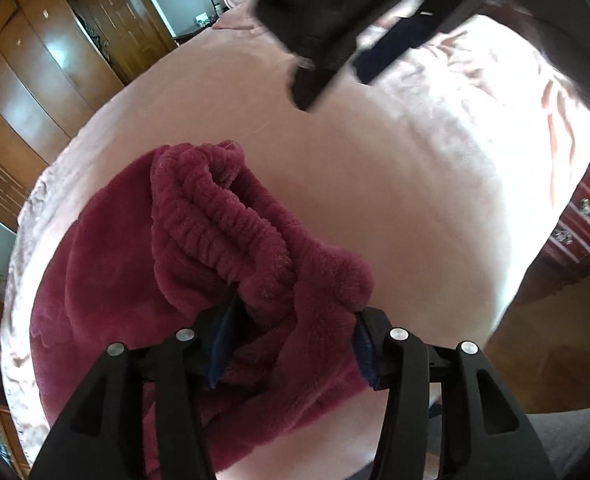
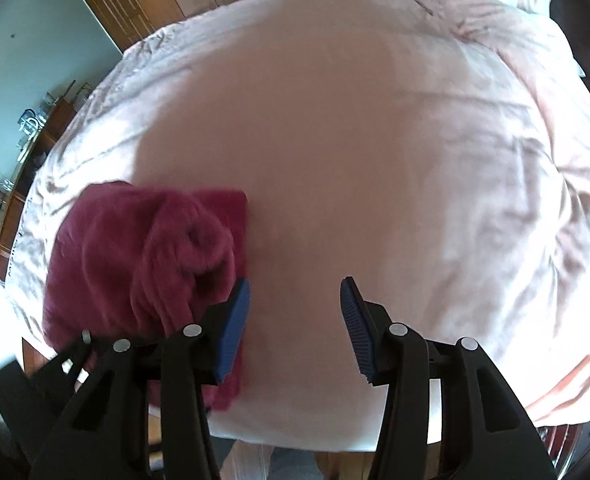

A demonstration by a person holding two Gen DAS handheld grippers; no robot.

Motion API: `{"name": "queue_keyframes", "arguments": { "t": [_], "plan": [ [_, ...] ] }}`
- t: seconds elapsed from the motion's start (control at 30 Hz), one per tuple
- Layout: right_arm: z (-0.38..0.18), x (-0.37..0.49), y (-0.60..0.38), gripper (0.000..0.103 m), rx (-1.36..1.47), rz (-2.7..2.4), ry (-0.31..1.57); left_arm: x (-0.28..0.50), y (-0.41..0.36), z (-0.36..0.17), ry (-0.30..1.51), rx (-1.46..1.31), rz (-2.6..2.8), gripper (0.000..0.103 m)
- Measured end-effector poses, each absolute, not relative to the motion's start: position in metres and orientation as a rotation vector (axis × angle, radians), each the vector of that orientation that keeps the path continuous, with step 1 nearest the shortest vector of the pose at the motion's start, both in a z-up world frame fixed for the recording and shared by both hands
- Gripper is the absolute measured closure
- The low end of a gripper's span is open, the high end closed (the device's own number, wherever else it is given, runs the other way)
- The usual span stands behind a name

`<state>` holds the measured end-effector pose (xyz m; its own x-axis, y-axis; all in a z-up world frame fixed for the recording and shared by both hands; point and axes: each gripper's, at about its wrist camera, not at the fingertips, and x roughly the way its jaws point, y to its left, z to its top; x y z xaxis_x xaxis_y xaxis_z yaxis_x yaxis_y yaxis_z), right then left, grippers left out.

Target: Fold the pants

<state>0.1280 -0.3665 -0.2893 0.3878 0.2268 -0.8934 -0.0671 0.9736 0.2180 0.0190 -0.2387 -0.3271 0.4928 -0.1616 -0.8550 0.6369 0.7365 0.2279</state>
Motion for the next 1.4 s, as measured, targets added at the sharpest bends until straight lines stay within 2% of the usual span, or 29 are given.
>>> {"name": "queue_keyframes", "arguments": {
  "t": [0.43,0.67,0.77,0.83,0.9,1.13,1.4],
  "plan": [
    [-0.289,0.158,-0.321,0.054,0.316,0.378,1.220,-0.009,-0.175,-0.270,0.931,0.486,-0.541,0.052],
    [-0.305,0.167,-0.301,0.054,0.396,0.408,1.273,0.011,-0.124,-0.264,0.980,0.409,-0.399,0.052],
    [-0.312,0.171,-0.287,0.054,0.322,0.368,1.279,0.024,-0.101,-0.268,1.009,0.346,-0.338,0.052],
    [-0.319,0.174,-0.280,0.068,0.241,0.314,1.282,0.033,-0.088,-0.279,1.038,0.327,-0.305,0.048],
    [-0.327,0.176,-0.276,0.071,0.143,0.237,1.284,0.039,-0.076,-0.292,1.072,0.323,-0.289,0.048],
    [-0.363,0.179,-0.267,0.072,0.028,0.117,1.320,0.021,-0.085,-0.342,1.136,0.409,-0.387,0.048],
    [-0.335,0.162,-0.283,0.069,0.182,0.193,1.311,0.022,-0.071,-0.325,1.171,0.284,-0.439,0.047]
  ]
}}
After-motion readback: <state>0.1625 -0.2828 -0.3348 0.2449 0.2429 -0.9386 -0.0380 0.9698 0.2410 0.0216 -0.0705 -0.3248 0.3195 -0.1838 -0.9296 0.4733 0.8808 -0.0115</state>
